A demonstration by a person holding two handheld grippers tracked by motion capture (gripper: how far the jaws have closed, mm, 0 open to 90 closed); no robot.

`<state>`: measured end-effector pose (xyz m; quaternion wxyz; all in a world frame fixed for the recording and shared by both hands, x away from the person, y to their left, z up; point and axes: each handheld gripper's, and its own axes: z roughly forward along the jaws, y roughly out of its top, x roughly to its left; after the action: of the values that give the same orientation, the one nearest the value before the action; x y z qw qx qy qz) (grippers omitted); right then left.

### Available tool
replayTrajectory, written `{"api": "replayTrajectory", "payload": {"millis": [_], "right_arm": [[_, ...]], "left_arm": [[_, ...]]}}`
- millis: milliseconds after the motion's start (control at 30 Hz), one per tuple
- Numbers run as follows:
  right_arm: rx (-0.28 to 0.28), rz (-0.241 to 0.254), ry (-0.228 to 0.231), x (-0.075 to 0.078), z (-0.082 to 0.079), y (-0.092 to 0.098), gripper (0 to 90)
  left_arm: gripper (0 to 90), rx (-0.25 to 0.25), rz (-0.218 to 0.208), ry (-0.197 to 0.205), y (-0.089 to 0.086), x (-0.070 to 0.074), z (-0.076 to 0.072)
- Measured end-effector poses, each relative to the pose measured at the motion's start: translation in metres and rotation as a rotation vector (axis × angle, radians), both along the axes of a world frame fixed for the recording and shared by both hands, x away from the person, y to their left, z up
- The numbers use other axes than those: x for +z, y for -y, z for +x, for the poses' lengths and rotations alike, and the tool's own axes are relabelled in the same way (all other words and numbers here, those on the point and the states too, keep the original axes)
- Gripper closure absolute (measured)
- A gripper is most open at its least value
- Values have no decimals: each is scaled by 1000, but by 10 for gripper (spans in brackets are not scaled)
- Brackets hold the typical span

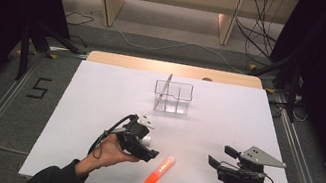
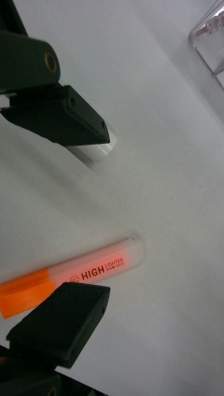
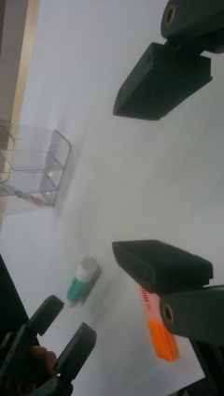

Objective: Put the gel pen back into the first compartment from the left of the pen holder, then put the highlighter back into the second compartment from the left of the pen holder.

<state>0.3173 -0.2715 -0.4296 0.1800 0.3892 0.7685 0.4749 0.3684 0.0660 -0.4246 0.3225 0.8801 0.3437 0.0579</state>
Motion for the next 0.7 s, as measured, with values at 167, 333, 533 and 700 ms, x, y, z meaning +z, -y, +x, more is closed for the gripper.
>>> {"api": "replayTrajectory", "payload": {"millis": [167, 333, 533, 700], "right_arm": [[-5, 2, 1, 0, -1, 0, 298], [0, 0, 6, 0, 0, 0, 298], [0, -2, 8, 0, 0, -1, 298], [0, -1, 4, 0, 0, 0, 298]], "left_arm": [[216, -5, 20, -13, 4, -3, -4], [213, -14, 32, -27, 7, -6, -7], [211, -14, 33, -62, 15, -10, -12], [201, -19, 43, -74, 19, -11, -14]]}}
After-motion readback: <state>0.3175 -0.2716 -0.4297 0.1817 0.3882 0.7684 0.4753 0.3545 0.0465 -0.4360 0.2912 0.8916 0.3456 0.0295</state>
